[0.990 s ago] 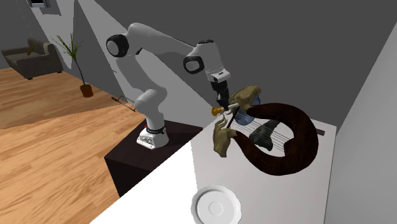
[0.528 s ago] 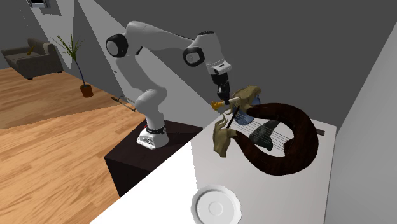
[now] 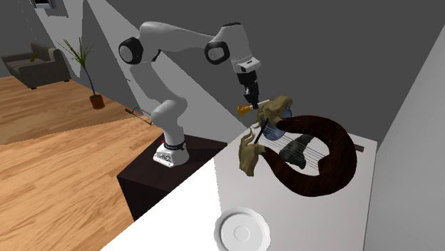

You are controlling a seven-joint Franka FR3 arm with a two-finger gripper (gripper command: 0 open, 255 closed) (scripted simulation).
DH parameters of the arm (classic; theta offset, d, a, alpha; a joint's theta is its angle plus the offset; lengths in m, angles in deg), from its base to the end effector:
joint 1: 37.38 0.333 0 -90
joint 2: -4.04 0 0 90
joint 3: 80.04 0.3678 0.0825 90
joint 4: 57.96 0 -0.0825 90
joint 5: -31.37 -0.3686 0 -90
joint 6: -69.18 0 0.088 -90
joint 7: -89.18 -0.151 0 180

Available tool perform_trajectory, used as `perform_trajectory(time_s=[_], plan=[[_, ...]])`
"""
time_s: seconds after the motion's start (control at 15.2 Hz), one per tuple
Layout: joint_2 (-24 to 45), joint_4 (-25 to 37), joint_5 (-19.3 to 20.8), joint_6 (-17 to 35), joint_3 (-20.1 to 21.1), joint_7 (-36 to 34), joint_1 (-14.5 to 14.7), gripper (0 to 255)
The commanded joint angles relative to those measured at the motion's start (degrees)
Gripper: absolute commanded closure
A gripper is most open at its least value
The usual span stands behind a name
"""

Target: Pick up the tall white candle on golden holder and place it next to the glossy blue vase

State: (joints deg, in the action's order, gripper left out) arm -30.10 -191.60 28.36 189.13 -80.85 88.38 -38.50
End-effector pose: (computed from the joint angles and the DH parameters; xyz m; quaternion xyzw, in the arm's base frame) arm 0.3742 -0.0092 0.5936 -0.9832 0.0318 -0.1776 0.0271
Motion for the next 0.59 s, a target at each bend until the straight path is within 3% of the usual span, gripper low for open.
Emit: perform_trajectory(time_s=[0.0, 0.53], plan=[[0.1, 1.7, 0.0, -1.6, 0.0, -0.1, 0.0, 255], [1.0, 8.6, 0.2, -7.6, 0.0, -0.4, 0.0, 255]])
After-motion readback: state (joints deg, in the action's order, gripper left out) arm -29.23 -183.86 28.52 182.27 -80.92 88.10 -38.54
